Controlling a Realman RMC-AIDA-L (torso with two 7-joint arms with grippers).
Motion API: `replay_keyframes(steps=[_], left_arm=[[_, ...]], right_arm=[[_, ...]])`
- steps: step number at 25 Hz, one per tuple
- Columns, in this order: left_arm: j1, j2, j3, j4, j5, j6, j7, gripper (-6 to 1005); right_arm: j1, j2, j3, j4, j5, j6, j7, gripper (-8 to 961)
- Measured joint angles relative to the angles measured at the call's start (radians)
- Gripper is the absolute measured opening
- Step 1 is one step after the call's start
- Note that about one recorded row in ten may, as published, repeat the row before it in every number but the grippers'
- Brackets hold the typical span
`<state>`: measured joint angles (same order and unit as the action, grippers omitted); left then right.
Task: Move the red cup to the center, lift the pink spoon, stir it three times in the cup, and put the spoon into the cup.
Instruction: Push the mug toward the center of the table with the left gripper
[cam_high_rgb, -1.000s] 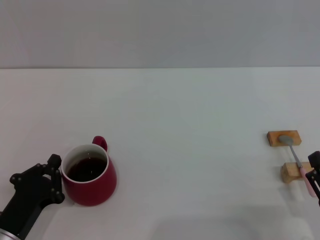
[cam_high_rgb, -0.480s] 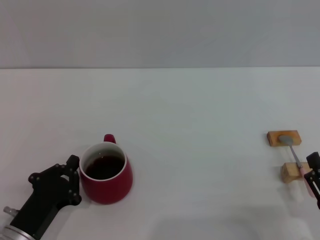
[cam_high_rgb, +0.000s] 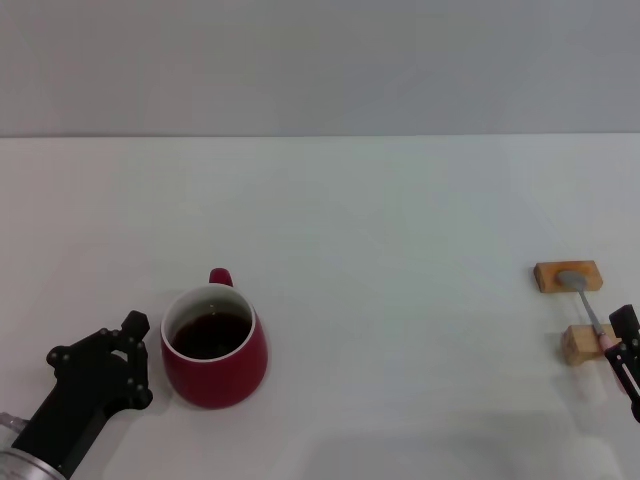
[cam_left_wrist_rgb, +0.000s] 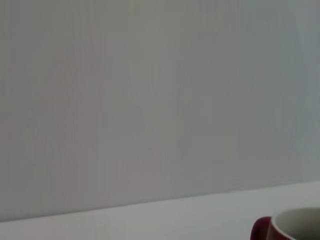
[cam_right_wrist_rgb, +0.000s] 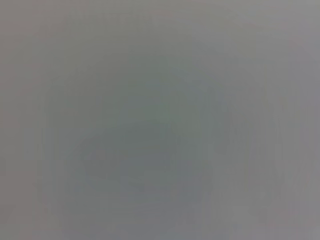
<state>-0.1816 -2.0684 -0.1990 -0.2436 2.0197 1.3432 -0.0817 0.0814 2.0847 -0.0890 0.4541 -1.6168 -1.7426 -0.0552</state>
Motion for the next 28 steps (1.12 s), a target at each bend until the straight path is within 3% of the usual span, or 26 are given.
replay_keyframes(steps=[18, 28], left_arm=[[-0.04, -0.004, 0.082, -0.065, 0.008, -0.017, 0.005, -2], [-0.034, -0.004, 0.073, -0.065, 0.003, -0.027, 0.069, -1]], right_arm=[[0.005, 0.0, -0.001, 0.0, 0.0, -0.001, 0.0, 823], [0.006, 0.002, -0.002, 0.0, 0.0, 0.003, 0.0, 823]])
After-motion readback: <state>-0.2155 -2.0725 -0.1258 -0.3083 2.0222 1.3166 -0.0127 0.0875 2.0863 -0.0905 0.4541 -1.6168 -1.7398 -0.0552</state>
